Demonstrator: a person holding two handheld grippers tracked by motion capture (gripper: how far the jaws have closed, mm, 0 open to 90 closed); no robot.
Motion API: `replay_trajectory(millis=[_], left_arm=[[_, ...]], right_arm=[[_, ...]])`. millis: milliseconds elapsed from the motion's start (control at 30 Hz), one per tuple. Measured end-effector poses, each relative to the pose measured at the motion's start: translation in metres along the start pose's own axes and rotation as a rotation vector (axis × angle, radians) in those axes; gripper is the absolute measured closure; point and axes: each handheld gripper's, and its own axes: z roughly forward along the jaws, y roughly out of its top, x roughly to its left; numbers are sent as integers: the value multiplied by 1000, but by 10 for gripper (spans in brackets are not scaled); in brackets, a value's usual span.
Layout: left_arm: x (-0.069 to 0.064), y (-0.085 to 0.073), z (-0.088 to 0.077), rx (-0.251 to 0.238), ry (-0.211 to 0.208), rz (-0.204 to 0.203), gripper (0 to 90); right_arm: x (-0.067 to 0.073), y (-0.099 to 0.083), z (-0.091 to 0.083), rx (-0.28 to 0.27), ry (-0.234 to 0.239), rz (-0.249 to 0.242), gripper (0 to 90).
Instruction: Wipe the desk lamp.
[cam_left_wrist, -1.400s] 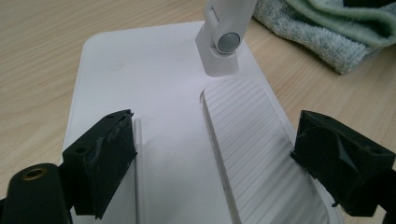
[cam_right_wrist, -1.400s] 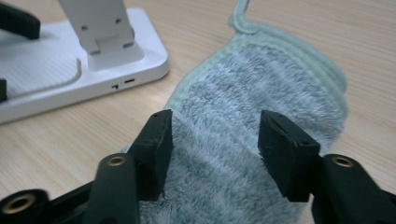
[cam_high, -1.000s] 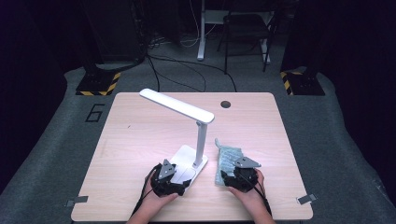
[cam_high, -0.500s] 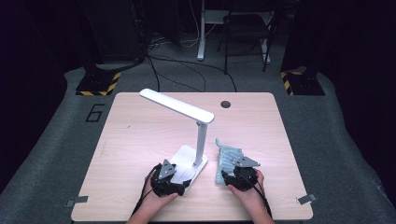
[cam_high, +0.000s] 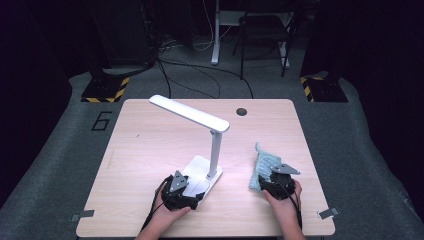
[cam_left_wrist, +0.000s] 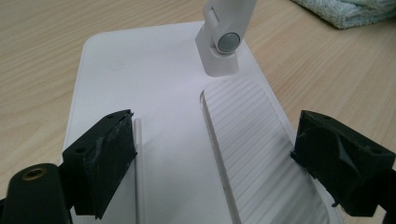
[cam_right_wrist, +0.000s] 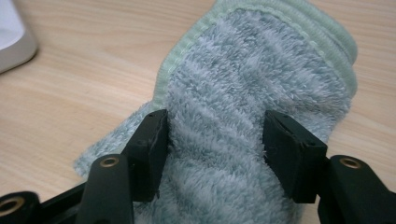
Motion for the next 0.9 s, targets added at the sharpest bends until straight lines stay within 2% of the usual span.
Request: replay_trajectory(millis=[100,200,267,333,400,500,533,633,667,767,833,900], left_arm=[[0,0,0,0,1,2,126],[0,0,-1,10,-9,2,126],[-1,0,0,-1,2,-5,126],[-1,-1,0,-5,8,-1,127],[-1,0,-2,6,5,0,127],[-1,0,-3,15,5,2,127],[-1,0,-3,17,6,2,128],[-2,1,-3,21,10,1,128],[-2,1,-4,23,11,0,129],[-5,1,-4,30,0,-1,127],[-6,1,-4,31,-5,10,126],[-8,1,-4,31,-16,2,126]], right_arm=[[-5,0,-4,-27,-3,29,413],[2,2,-12,-110,-29,2,401],[9,4,-17,-161,-25,-4,394],[17,8,-22,-177,15,-17,386],[27,14,-26,-207,74,-34,389],[47,27,-36,-256,184,-47,418],[55,31,-40,-268,212,-63,418],[77,45,-45,-307,284,-60,418],[85,49,-46,-315,302,-64,418],[107,62,-44,-326,316,-124,425],[119,68,-40,-320,327,-148,430],[128,73,-38,-320,327,-163,430]])
